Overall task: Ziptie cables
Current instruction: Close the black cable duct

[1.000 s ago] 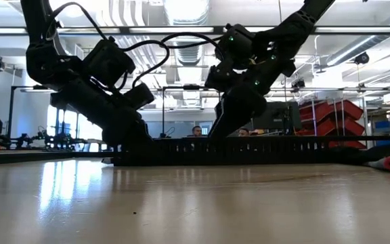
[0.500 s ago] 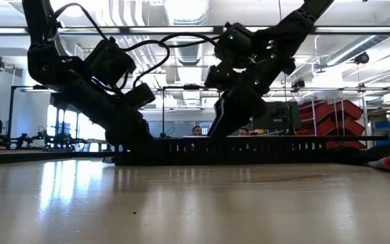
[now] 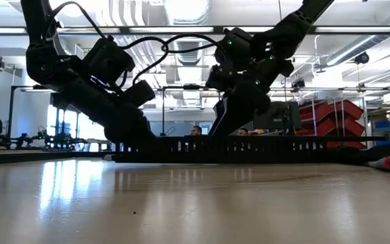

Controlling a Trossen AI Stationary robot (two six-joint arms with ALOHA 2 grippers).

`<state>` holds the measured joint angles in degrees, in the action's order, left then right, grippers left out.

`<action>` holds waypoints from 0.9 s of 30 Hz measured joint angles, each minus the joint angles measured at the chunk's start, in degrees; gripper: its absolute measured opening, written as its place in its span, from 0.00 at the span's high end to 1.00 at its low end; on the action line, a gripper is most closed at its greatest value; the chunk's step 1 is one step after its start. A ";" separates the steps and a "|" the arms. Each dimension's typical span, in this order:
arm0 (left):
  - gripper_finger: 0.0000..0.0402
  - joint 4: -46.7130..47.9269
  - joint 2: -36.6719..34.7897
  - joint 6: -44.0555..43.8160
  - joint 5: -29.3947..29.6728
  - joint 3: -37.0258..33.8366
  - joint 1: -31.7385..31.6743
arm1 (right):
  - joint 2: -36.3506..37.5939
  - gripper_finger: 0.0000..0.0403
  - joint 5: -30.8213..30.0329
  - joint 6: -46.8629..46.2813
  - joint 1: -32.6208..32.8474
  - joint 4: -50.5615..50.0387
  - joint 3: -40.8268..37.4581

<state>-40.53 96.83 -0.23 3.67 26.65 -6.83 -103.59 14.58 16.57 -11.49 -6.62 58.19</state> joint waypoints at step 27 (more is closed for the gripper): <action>0.48 3.11 6.67 3.28 -3.06 9.52 -0.20 | -2.23 0.46 -2.05 -7.59 0.68 10.78 -0.65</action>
<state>-37.42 103.49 3.06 0.61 36.17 -7.03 -105.82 12.53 8.98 -10.81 4.16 57.54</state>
